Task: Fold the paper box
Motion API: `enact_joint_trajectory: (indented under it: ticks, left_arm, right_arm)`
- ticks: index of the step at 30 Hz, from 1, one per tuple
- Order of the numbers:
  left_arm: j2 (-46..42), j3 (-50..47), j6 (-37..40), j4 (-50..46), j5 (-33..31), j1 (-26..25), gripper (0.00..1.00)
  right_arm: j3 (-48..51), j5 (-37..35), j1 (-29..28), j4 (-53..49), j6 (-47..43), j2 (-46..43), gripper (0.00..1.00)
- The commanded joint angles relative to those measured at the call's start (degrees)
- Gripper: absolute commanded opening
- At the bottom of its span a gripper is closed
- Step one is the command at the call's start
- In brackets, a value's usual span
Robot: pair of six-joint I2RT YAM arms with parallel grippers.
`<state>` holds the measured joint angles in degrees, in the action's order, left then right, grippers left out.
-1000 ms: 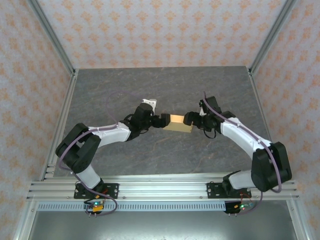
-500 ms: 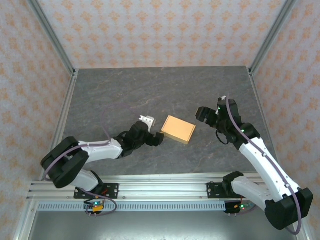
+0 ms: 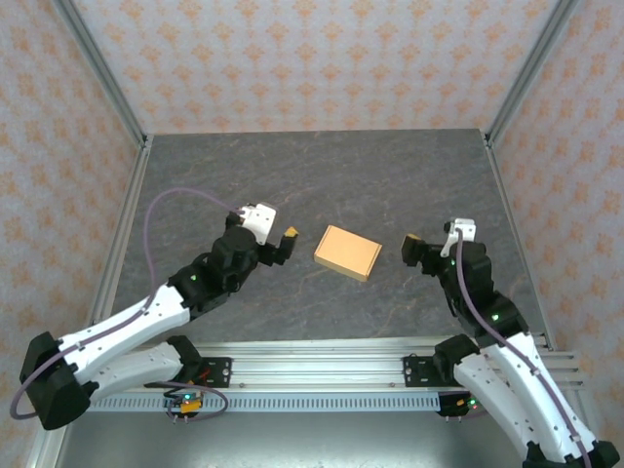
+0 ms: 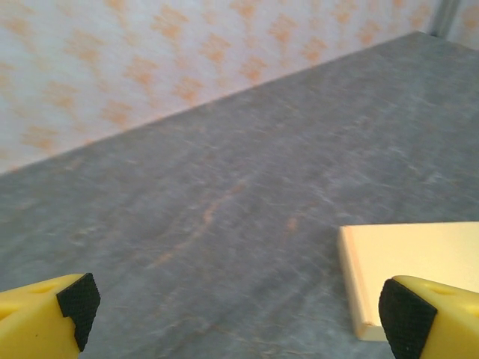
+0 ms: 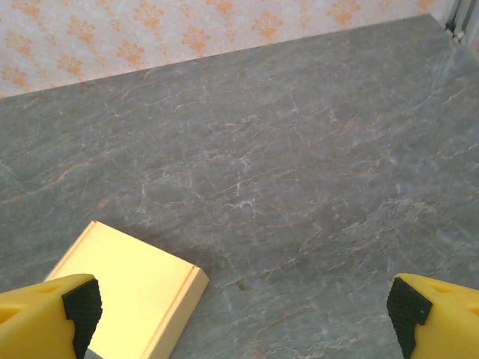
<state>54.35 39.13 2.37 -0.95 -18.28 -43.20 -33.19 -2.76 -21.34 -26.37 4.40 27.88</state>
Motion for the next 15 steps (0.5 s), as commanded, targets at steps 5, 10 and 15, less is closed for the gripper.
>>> enact_joint_trajectory:
  ticks: [5, 10, 15]
  left_arm:
    - [-4.42, -9.06, 10.30, 2.42, -11.56, 11.54, 1.00]
    - [-0.59, -17.29, 9.30, 16.07, 2.52, 25.80, 1.00]
    - [6.84, -21.60, 3.89, 27.84, 10.95, 32.32, 1.00]
  right_arm:
    - [14.52, -4.85, -0.38, 24.81, -4.98, -4.24, 0.99]
    - [25.67, -9.75, 0.15, 50.17, -17.74, 7.61, 0.99]
    - [26.92, -7.69, 2.38, 66.71, -19.94, 26.69, 0.99]
